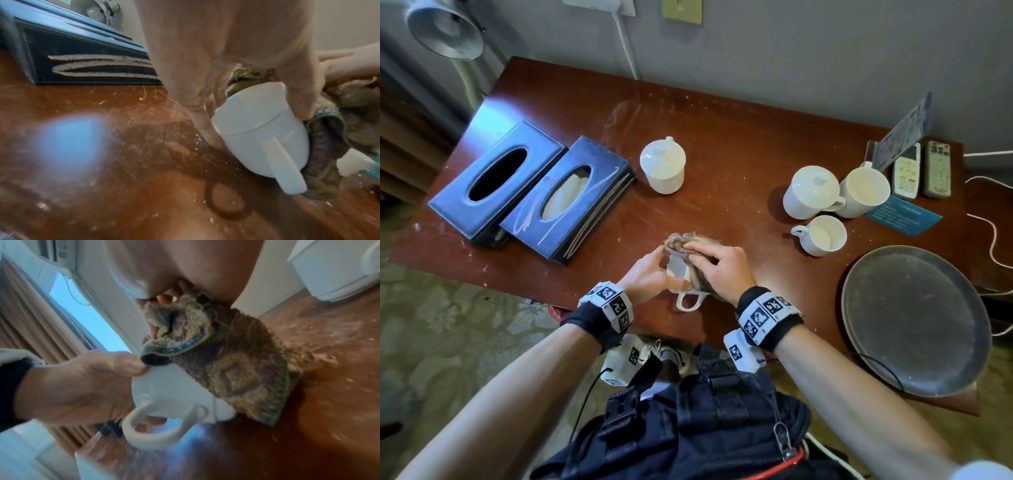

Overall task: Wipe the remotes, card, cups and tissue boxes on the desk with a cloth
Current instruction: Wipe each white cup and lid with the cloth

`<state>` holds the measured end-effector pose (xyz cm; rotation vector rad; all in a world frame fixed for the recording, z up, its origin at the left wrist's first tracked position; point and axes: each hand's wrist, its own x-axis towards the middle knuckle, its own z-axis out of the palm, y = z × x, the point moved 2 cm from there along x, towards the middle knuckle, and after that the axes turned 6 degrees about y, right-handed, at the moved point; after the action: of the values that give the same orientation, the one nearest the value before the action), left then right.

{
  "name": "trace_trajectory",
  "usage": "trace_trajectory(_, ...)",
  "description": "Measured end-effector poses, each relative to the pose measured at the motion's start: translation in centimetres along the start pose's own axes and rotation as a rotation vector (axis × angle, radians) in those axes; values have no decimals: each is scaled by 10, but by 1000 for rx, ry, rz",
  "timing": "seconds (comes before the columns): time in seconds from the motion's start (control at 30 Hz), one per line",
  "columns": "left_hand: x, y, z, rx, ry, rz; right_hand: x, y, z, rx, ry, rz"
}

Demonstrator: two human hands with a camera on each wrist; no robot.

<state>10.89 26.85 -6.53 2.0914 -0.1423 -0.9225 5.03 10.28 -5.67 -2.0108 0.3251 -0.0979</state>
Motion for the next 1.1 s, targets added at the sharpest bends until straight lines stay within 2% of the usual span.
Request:
trace_trajectory(0.07, -4, -5, 2, -57, 0, -20, -4, 7, -1, -8, -4, -15)
trace_trajectory(0.2, -5, -7, 0, -27, -26, -41, 9, 32, -18, -63, 73, 163)
trace_trajectory(0.33, -8, -9, -3, 13, -65, -55, 15, 32, -25, 42, 189, 217)
trace_trajectory(0.5, -13, -10, 0, -44, -56, -57, 15, 28, -20, 63, 147, 202)
trace_trajectory(0.6, -12, -7, 3, -108, -7, -82, 12, 32, -20, 47, 135, 208)
trace_trajectory(0.7, -8, -4, 3, -63, 31, -118, 12, 30, -23, 17, 100, 205)
trace_trajectory(0.8, -3, 5, 5, 67, 72, -46, 21, 19, -35, -11, 90, 174)
trace_trajectory(0.9, 2, 16, 5, 174, 111, 56, 33, 5, -52, 12, 138, 147)
trace_trajectory(1.0, 5, 25, 6, 202, 113, 98, 38, -3, -59, 66, 188, 130)
trace_trajectory(1.1, 7, 26, 3, 211, 129, 115, 31, -7, -51, 103, 173, 115)
